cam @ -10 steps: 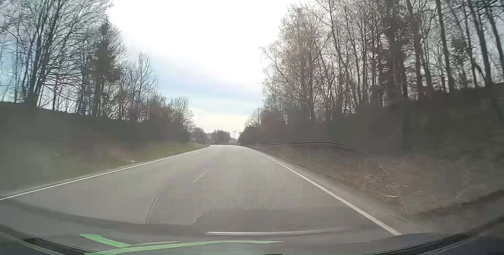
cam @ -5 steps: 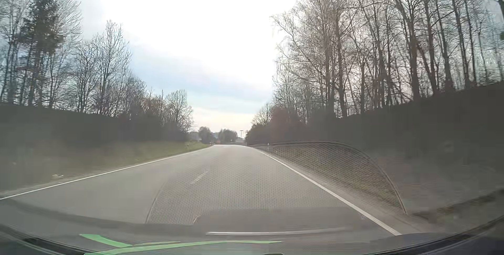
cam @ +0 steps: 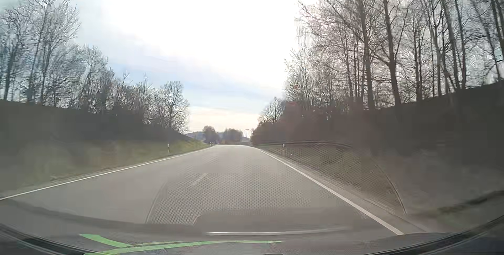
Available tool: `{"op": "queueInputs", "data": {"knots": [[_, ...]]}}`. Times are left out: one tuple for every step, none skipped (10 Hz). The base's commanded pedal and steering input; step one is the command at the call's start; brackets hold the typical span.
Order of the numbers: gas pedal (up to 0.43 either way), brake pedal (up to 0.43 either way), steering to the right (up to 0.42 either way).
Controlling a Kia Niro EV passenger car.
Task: Follow the waypoints while adhering to traffic rules and regulations
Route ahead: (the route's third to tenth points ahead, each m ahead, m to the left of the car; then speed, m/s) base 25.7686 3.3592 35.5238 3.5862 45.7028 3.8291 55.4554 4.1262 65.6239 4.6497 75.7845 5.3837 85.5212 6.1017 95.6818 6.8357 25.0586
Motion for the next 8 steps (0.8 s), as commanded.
{"op": "queueInputs", "data": {"knots": [[0.157,0.0,-0.007],[0.157,0.0,-0.006],[0.157,0.0,-0.005],[0.157,0.0,-0.004],[0.157,0.0,-0.004],[0.157,0.0,-0.004],[0.157,0.0,-0.004],[0.157,0.0,-0.004]]}}
